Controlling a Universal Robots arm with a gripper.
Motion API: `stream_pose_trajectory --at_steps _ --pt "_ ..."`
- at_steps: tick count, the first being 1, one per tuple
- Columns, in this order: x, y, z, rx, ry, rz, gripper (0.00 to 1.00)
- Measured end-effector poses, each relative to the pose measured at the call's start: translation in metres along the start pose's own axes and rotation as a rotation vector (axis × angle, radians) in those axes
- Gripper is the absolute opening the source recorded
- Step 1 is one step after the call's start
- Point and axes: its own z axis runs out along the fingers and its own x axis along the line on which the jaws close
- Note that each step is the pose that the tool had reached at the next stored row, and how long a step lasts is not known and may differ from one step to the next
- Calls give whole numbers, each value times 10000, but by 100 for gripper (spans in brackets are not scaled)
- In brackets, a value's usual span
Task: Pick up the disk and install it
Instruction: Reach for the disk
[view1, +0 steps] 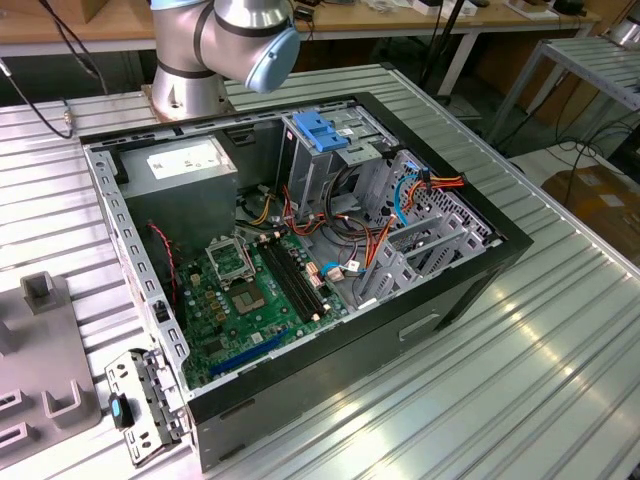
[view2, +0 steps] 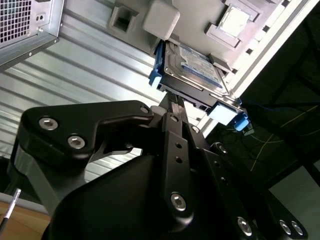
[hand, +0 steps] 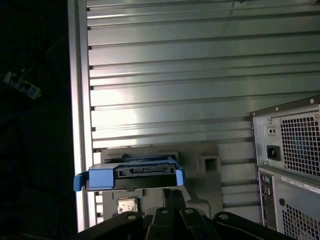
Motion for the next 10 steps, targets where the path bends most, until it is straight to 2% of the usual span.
stream_pose_trajectory --at_steps 10 --pt "96 -5 1 1 8 0 11"
